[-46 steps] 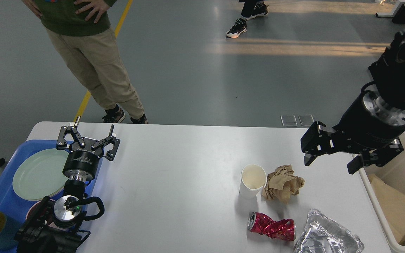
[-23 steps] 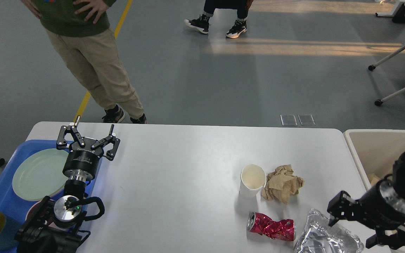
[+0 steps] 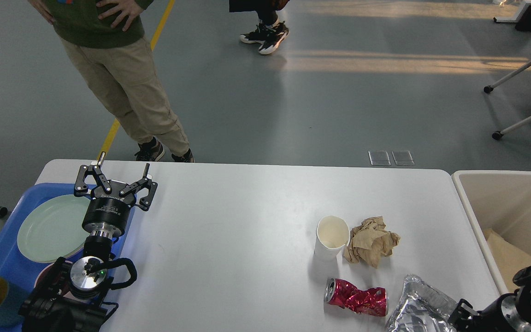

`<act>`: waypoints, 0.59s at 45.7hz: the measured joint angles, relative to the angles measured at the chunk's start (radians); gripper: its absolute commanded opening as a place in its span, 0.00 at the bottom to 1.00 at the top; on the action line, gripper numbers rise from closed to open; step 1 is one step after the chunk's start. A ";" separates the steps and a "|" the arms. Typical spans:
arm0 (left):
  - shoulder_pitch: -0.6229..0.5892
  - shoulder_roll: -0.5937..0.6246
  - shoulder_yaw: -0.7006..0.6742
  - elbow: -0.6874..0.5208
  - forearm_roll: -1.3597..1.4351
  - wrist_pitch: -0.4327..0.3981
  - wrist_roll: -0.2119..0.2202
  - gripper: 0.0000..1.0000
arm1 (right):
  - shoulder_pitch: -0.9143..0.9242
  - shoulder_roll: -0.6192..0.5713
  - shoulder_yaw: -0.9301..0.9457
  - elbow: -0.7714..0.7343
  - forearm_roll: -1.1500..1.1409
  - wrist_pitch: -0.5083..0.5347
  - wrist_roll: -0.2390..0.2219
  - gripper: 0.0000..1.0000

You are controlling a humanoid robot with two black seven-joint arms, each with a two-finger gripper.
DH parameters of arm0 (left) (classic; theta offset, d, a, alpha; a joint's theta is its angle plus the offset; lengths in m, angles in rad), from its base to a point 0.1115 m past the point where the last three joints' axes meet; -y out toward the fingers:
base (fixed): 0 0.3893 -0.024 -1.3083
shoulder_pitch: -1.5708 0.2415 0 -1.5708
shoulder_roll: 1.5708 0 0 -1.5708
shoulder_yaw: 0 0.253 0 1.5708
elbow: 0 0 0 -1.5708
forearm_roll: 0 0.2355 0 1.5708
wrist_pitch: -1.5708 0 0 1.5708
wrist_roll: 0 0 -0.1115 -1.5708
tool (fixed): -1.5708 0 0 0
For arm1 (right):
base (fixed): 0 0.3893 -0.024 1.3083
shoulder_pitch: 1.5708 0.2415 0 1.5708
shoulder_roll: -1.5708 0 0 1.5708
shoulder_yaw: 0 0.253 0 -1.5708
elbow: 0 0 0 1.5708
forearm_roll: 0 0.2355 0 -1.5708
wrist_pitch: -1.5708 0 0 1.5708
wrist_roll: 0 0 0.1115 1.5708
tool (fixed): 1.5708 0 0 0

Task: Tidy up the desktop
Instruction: 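Lower the right gripper and grasp the silver foil wrapper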

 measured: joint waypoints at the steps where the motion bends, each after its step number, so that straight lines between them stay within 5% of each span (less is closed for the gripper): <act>1: 0.000 0.000 0.000 0.000 0.000 0.000 0.000 0.96 | -0.015 0.002 0.010 -0.007 0.000 -0.001 0.000 0.73; 7: 0.000 0.000 0.000 0.000 0.000 0.000 0.000 0.96 | -0.093 0.018 0.067 -0.044 0.000 -0.011 0.000 0.64; 12: 0.000 0.000 0.000 0.000 0.000 0.000 0.000 0.96 | -0.126 0.028 0.086 -0.072 0.002 -0.013 -0.001 0.30; 18: 0.000 0.000 0.000 0.000 0.001 0.000 0.000 0.96 | -0.144 0.032 0.091 -0.085 0.003 -0.013 -0.001 0.00; 27: 0.000 0.000 0.000 0.000 0.001 0.000 0.000 0.96 | -0.150 0.032 0.114 -0.087 0.009 -0.012 0.001 0.00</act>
